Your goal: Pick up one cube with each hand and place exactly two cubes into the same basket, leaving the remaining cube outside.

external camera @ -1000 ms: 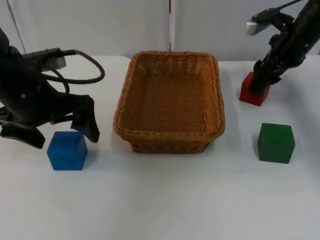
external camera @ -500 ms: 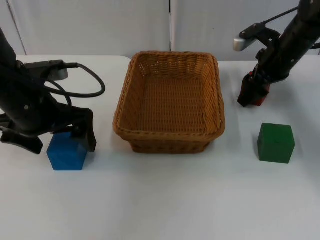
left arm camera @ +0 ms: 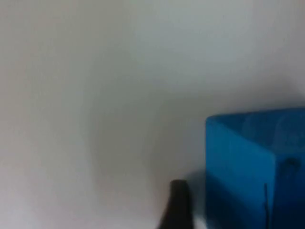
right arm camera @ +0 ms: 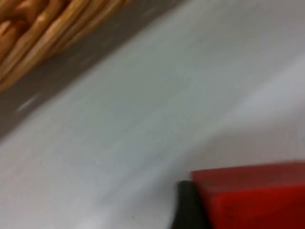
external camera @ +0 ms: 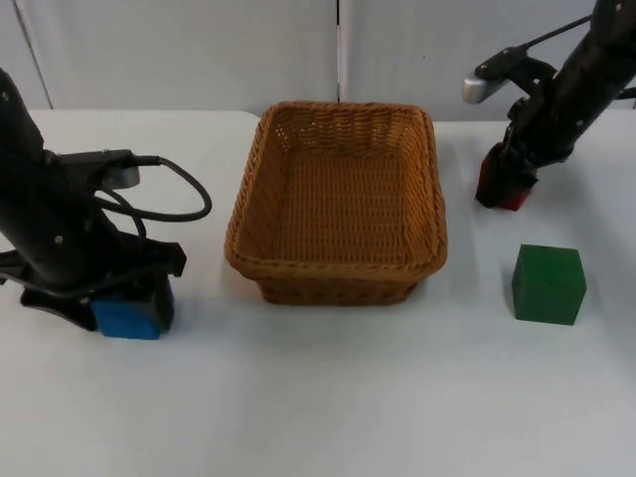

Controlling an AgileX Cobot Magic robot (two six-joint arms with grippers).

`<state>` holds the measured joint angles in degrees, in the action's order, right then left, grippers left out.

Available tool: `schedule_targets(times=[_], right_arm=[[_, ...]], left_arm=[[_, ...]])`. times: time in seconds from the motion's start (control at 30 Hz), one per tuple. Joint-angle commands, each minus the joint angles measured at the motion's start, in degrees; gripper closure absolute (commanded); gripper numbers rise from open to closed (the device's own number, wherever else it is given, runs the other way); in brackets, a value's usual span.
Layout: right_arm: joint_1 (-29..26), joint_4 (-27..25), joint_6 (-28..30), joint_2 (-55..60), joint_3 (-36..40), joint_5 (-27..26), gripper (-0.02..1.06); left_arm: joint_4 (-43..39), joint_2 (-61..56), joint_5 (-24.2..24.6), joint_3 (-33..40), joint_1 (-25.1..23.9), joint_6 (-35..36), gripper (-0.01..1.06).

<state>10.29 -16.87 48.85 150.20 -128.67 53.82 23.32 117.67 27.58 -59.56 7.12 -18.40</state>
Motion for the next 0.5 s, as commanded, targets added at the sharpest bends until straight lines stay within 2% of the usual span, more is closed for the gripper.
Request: schedule_targets(times=[0.0, 0.03, 0.13, 0.17, 0.2, 0.47], right_arm=[[0.3, -0.2, 0.2, -0.2, -0.4, -0.3, 0.6], [0.3, -0.2, 0.2, -0.4, -0.4, -0.5, 0.74], [0.3, -0.3, 0.2, -1.7, -0.4, -0.7, 1.01], [0.3, -0.3, 0.2, -1.7, -0.4, -0.7, 1.01], [0.3, -0.3, 0.1, -2.2, -0.4, -0.7, 1.05], [0.3, -0.3, 0.1, -7.8, -0.4, 2.3, 1.05]], left_arm=[[0.2, 0.1, 0.1, -0.2, 0.4, 0.9, 0.5], [0.5, 0.1, 0.1, -0.2, 0.4, 1.1, 0.63], [0.5, 0.1, 0.1, -0.2, 0.4, 1.3, 0.95], [0.5, 0.1, 0.1, -0.2, 0.4, 1.3, 0.95], [0.5, 0.1, 0.1, -0.2, 0.4, 1.3, 1.04], [0.5, -3.7, 1.4, -0.2, 0.4, 2.9, 1.05]])
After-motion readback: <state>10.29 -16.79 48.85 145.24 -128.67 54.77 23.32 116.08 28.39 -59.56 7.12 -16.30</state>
